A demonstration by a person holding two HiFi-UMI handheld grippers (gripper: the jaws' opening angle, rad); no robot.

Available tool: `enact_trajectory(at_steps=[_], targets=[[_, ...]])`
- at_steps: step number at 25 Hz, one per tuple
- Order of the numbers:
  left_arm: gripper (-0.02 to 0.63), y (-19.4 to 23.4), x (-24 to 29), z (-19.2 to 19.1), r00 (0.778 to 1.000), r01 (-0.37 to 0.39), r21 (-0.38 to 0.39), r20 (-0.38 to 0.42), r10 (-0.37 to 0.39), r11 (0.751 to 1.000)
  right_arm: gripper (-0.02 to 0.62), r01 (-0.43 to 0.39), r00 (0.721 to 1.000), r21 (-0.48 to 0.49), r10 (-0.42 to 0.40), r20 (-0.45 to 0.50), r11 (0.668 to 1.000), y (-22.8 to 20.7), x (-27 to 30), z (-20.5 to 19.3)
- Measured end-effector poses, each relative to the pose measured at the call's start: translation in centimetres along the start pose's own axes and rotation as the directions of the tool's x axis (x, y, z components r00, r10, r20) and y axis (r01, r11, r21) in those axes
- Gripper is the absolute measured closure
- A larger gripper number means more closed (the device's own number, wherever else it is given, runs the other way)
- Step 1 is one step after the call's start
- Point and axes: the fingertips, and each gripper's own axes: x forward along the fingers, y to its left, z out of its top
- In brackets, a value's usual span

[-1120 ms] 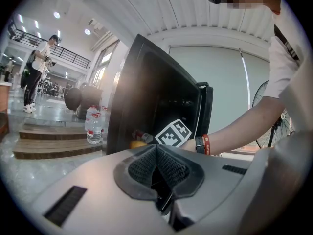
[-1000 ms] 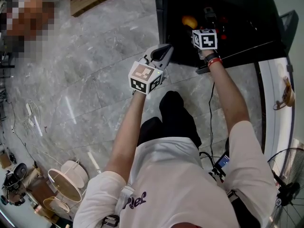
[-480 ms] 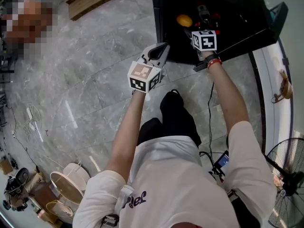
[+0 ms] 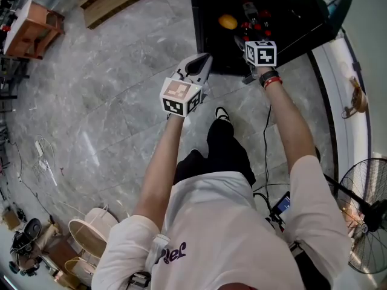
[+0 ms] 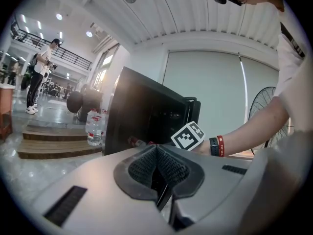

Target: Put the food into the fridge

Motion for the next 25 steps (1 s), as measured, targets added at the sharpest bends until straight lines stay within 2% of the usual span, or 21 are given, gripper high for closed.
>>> enact_trajectory(at_steps=[12, 25], targets=[[0.588, -3.8, -4.8, 1.8, 0.998, 0.014, -0.008, -0.056, -0.015, 1.0, 0.253, 0.007, 1.0, 0.062, -0.007, 0.004, 0.998, 2.4, -8.3, -0.4], [0.588, -7.7, -8.4, 3.3, 0.996, 0.032, 0.021, -0.088, -0.03, 0.999, 0.307, 0.028, 0.999, 0.103, -0.032, 0.035, 0.994, 4.7, -17.3, 0.4]])
